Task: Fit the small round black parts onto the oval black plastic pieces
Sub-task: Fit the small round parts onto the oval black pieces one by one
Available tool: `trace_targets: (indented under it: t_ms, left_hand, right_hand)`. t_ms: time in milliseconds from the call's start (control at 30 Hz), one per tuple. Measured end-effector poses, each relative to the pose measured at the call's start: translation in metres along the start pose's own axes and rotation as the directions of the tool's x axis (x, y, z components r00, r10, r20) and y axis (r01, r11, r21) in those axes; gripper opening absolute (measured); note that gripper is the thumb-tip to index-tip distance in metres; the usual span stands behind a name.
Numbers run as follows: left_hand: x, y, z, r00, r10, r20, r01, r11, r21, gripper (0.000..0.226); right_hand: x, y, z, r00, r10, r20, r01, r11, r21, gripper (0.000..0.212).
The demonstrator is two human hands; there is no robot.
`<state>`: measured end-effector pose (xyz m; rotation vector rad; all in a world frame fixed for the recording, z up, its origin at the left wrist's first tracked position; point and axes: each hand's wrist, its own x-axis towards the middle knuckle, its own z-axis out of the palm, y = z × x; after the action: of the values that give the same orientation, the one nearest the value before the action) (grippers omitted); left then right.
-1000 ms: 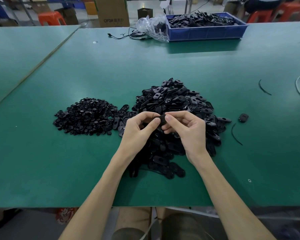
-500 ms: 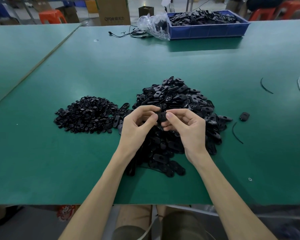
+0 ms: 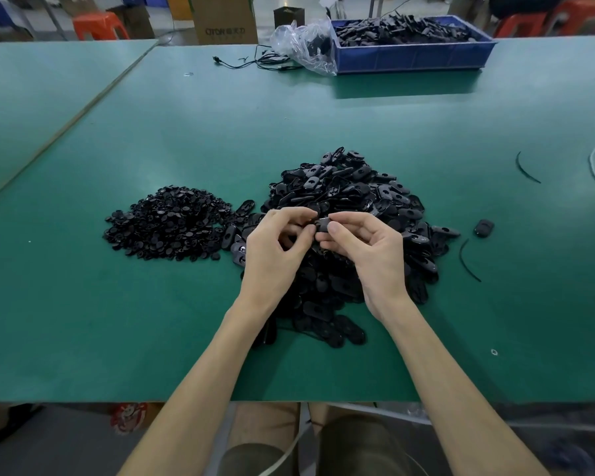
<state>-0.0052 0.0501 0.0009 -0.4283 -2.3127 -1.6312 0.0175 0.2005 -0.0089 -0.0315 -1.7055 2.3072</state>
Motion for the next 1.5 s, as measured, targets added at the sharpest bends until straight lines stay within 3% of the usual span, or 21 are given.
trace_targets:
  t_ms: [133, 200, 300, 400, 500, 733, 967, 1033, 1200, 1333, 1500]
  left_hand:
    - [0.003, -0.002, -0.007, 0.995, -0.093, 0.020, 0.095, 0.985, -0.144, 0.019]
    - [0.004, -0.003, -0.009, 0.992, -0.124, -0.008, 0.119, 0.968, -0.219, 0.019]
    - [0.005, -0.005, -0.011, 0.980, -0.182, -0.080, 0.145, 0.930, -0.339, 0.018]
    - [0.006, -0.007, -0.014, 0.962, -0.237, -0.131, 0.161, 0.890, -0.426, 0.017]
    - [0.009, -0.008, -0.017, 0.947, -0.297, -0.123, 0.191, 0.826, -0.531, 0.017]
    - [0.017, -0.003, -0.040, 0.898, -0.440, 0.004, 0.257, 0.516, -0.817, 0.018]
    - [0.018, -0.012, -0.077, 0.902, -0.425, 0.076, 0.316, 0.531, -0.786, 0.017]
    - [0.018, -0.018, -0.090, 0.892, -0.446, 0.068, 0.310, 0.497, -0.811, 0.018]
    - [0.019, -0.032, -0.109, 0.890, -0.455, 0.031, 0.207, 0.342, -0.917, 0.013]
    - [0.021, -0.034, -0.107, 0.880, -0.475, 0.019, 0.179, 0.295, -0.939, 0.006]
    - [0.018, -0.039, -0.117, 0.851, -0.524, -0.031, 0.098, 0.217, -0.971, 0.008]
  right_hand:
    - [0.001, 0.000, 0.000, 1.000, 0.004, 0.003, -0.003, 0.998, -0.060, 0.018]
    - [0.001, 0.001, 0.001, 1.000, -0.025, 0.016, 0.028, 0.977, -0.210, 0.026]
    - [-0.002, 0.005, 0.004, 0.988, -0.107, 0.113, 0.153, 0.808, -0.569, 0.035]
    - [-0.005, 0.006, 0.009, 0.969, -0.119, 0.216, 0.240, 0.663, -0.709, 0.031]
    - [-0.006, 0.003, 0.010, 0.969, -0.104, 0.224, 0.239, 0.628, -0.740, 0.019]
    - [-0.009, -0.002, 0.012, 0.969, -0.080, 0.232, 0.233, 0.596, -0.769, 0.012]
    - [-0.012, 0.001, 0.014, 0.950, -0.125, 0.284, 0.309, 0.480, -0.821, 0.013]
    - [-0.012, 0.001, 0.015, 0.943, -0.147, 0.299, 0.333, 0.443, -0.832, 0.015]
    - [-0.005, -0.007, 0.027, 0.888, -0.257, 0.382, 0.439, 0.225, -0.870, 0.013]
    - [0.011, -0.012, 0.066, 0.877, -0.129, 0.462, 0.478, 0.154, -0.865, 0.020]
    - [0.034, 0.012, 0.132, 0.848, 0.031, 0.529, 0.518, 0.159, -0.840, 0.034]
